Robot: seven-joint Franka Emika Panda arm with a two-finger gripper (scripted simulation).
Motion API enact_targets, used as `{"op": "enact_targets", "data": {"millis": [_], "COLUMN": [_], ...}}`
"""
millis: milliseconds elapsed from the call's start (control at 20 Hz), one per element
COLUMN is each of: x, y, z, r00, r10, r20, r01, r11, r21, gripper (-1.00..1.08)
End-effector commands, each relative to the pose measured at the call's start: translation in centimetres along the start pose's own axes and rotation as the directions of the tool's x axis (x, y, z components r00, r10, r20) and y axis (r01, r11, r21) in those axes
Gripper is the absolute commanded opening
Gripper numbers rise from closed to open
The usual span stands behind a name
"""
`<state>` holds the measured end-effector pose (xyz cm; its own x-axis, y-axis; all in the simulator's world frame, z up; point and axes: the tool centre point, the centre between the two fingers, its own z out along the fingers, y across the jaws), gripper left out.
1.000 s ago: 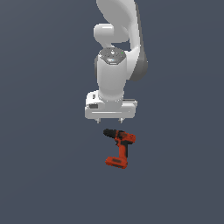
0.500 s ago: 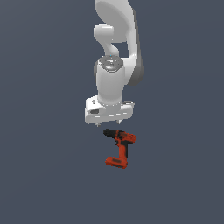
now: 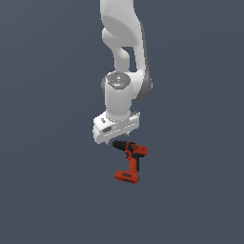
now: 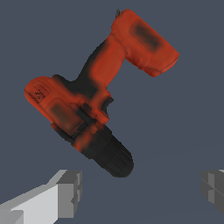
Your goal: Pick up the object and move it to a goal position.
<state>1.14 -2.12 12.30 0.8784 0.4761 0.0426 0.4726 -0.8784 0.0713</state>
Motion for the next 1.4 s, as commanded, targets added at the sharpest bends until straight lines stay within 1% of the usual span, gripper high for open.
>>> {"op": "enact_targets", "data": {"millis": [0, 100, 250, 350, 500, 700, 950, 1150, 1350], "x": [-0.2, -0.3, -0.5, -0.6, -0.7, -0.8, -0.7, -0.6, -0.5], "y": [-0.1, -0.2, -0.5, -0.7, -1.0, -1.5, -2.3, -2.8, -3.2], "z": [0.9, 1.6, 2.6, 3.2, 4.1, 5.0, 5.9, 6.3, 6.5], "r00": [0.997, 0.990, 0.971, 0.954, 0.921, 0.864, 0.776, 0.711, 0.659], "r10": [-0.081, -0.144, -0.236, -0.297, -0.385, -0.496, -0.617, -0.686, -0.732], "r20": [-0.008, -0.016, -0.031, -0.042, -0.062, -0.091, -0.131, -0.156, -0.175], "r01": [0.081, 0.144, 0.237, 0.297, 0.386, 0.497, 0.619, 0.688, 0.733], "r11": [0.997, 0.990, 0.972, 0.955, 0.923, 0.868, 0.785, 0.724, 0.677], "r21": [0.002, 0.003, 0.004, 0.003, 0.001, -0.009, -0.030, -0.051, -0.070], "gripper": [1.08, 1.08, 1.08, 1.08, 1.08, 1.08, 1.08, 1.08, 1.08]}}
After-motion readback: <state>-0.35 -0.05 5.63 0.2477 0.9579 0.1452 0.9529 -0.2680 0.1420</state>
